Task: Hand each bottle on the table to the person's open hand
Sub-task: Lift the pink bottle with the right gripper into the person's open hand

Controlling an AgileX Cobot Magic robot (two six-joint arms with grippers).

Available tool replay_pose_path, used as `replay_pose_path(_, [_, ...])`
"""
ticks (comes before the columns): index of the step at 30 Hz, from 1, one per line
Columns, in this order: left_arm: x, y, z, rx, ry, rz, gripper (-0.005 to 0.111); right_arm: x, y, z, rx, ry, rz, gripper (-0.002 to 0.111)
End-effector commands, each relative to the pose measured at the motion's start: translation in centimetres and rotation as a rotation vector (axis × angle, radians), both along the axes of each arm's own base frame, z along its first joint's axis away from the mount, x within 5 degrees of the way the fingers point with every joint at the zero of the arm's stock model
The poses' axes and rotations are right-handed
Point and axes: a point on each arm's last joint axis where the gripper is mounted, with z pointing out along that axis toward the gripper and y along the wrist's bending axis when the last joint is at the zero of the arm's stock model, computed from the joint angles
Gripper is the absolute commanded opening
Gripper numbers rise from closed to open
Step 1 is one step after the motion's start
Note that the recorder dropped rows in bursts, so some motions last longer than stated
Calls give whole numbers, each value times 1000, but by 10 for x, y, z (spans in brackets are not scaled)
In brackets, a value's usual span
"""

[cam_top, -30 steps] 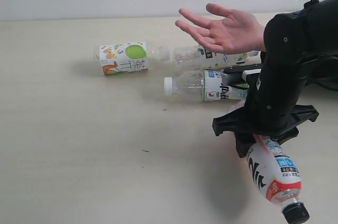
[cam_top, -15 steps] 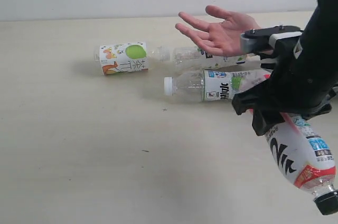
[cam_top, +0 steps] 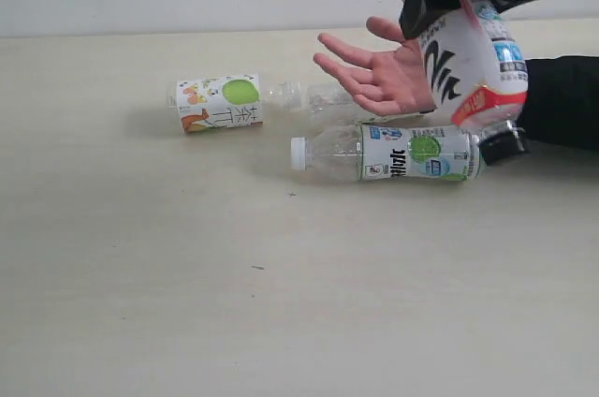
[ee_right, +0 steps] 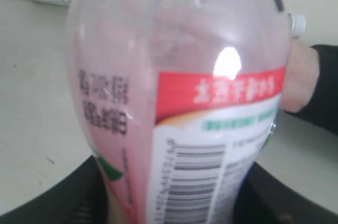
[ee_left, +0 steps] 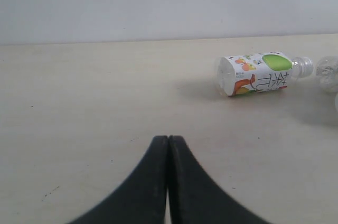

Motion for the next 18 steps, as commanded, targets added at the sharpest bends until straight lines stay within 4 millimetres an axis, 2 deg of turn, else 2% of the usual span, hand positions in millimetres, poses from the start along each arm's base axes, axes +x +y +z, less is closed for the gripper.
replay_pose_path(1, [0, 0, -1, -6, -5, 2, 3, 36, 13, -13, -45, 22, 4, 0])
replay_pose_path(10, [0, 0, -1, -9, -5, 2, 3, 96, 34, -59, -171, 90, 18, 0])
replay_pose_path(18, [0, 0, -1, -6, -5, 1, 3, 119, 34, -92, -274, 144, 12, 0])
